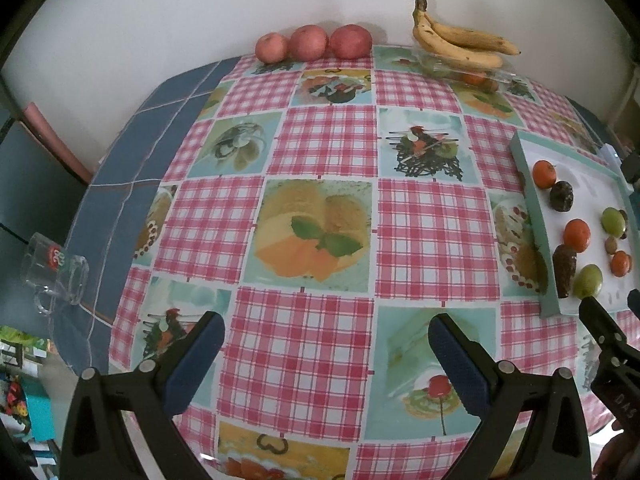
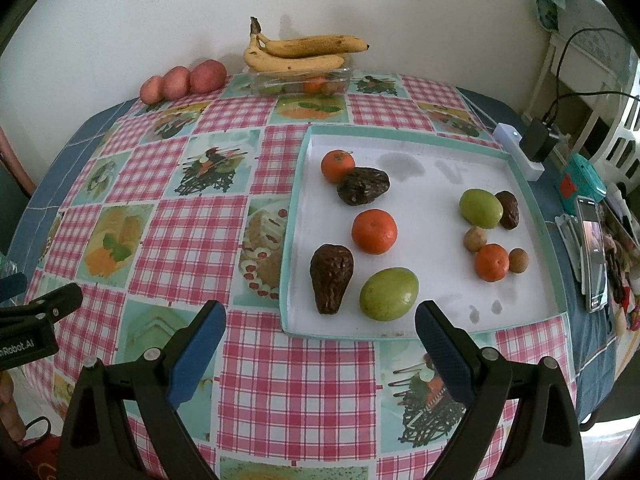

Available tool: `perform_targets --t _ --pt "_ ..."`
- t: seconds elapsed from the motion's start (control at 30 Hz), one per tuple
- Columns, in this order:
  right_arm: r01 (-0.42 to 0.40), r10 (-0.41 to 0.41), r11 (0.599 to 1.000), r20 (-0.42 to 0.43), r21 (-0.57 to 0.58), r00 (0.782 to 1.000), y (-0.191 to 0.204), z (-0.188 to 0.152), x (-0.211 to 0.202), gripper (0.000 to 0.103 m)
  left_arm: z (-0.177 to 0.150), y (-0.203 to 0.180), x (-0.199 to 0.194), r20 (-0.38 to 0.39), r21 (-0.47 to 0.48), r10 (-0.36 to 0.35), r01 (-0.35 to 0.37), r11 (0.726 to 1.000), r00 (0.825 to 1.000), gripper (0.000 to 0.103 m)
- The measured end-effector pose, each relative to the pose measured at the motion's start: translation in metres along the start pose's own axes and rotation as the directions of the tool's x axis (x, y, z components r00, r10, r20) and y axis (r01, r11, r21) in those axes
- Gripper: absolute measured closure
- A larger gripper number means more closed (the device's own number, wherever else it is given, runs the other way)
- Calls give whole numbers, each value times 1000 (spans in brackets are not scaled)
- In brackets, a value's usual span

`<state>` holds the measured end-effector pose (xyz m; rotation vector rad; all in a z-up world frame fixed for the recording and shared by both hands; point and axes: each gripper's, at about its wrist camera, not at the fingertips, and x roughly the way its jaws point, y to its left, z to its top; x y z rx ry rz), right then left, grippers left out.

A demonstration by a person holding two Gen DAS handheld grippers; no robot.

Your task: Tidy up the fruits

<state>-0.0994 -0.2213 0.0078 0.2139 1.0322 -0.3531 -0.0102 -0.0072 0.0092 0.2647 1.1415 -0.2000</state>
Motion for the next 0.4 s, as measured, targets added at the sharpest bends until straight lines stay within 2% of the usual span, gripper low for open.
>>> perform_targets --t 0.4 --pt "0 0 1000 -5 4 1000 -1 2 0 7 0 -1 -3 15 9 24 -24 1000 1000 0"
